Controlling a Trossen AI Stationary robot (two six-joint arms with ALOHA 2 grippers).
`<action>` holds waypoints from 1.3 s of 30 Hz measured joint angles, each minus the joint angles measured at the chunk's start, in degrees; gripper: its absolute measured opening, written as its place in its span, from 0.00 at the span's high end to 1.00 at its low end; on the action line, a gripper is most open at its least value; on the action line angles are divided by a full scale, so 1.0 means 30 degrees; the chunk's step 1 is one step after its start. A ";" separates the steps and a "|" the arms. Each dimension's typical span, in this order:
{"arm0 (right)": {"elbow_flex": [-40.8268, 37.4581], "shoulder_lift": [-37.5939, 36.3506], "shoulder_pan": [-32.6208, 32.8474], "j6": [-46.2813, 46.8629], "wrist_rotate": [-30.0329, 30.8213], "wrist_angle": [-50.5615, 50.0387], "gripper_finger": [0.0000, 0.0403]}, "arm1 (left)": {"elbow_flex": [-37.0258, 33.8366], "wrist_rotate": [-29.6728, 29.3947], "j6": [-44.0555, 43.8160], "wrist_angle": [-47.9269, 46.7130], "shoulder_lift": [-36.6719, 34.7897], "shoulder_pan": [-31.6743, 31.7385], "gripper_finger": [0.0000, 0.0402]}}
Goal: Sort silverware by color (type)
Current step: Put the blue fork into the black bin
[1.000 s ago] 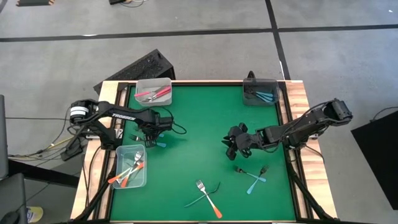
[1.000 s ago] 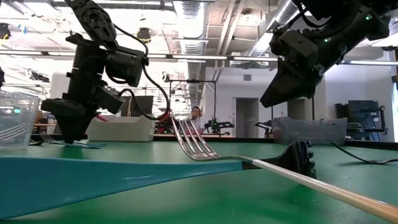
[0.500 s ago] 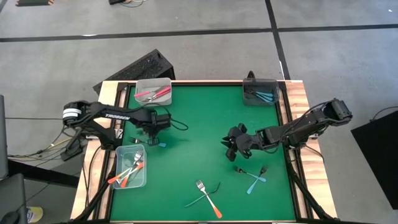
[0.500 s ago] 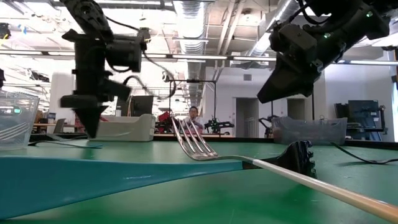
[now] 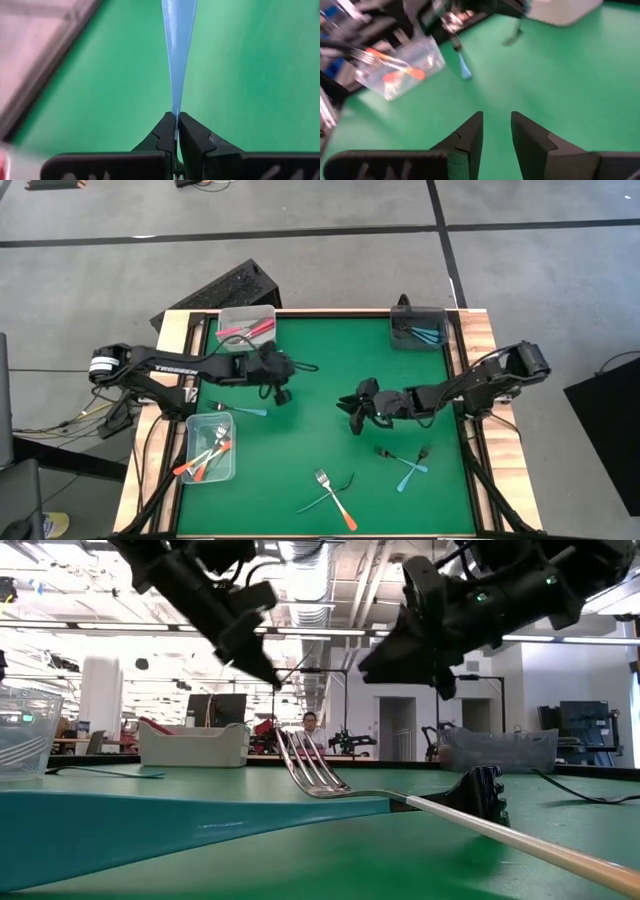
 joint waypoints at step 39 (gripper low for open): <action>0.0044 0.0819 -0.2003 -0.6125 0.0030 0.8002 0.96 | 0.0027 -0.3923 0.3198 1.3617 0.4595 -0.4580 0.99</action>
